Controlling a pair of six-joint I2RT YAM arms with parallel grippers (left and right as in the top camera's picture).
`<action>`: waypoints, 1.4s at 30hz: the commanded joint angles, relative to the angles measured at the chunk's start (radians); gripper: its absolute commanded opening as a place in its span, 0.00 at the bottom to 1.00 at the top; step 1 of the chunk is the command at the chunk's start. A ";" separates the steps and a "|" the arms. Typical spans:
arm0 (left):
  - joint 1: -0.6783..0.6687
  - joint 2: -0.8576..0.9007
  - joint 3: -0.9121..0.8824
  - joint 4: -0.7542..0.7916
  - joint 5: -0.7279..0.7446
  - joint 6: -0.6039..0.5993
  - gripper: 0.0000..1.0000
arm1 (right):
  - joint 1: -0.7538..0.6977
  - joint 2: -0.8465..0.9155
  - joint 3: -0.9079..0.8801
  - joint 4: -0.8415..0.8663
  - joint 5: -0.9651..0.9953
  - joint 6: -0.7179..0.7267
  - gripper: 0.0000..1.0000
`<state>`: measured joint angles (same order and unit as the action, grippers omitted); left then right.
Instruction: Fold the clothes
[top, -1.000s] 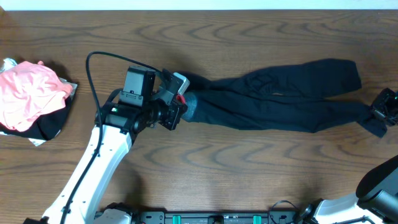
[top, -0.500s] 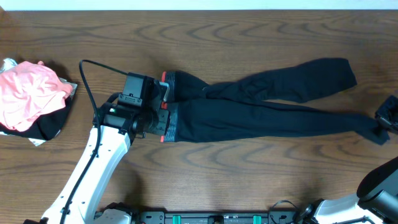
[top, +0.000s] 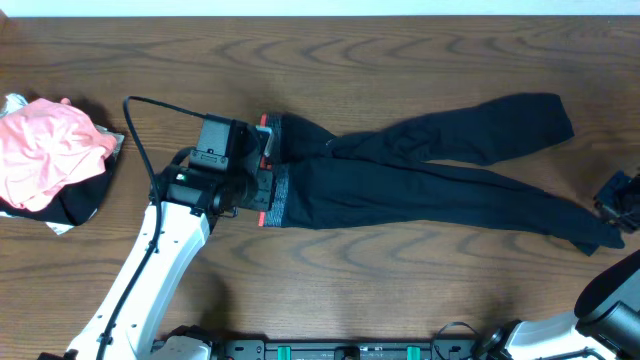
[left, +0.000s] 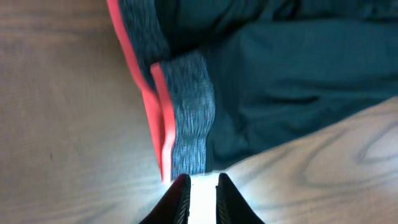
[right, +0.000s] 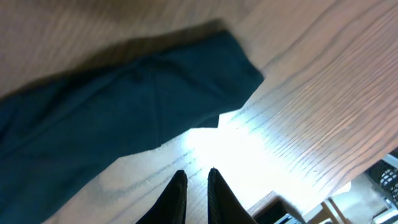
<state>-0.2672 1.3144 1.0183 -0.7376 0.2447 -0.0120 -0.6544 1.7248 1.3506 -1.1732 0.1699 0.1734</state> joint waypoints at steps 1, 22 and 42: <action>0.004 -0.005 -0.002 0.023 0.010 -0.013 0.17 | -0.008 -0.005 -0.016 -0.004 -0.054 0.013 0.12; -0.027 0.075 -0.002 0.064 0.183 -0.045 0.17 | -0.006 -0.005 -0.278 0.249 -0.107 0.016 0.13; -0.105 0.440 -0.002 0.131 0.187 -0.080 0.17 | -0.006 -0.005 -0.502 0.739 -0.103 0.051 0.27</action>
<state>-0.3733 1.7203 1.0183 -0.5774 0.4194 -0.0635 -0.6544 1.7054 0.8722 -0.4683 0.0700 0.2150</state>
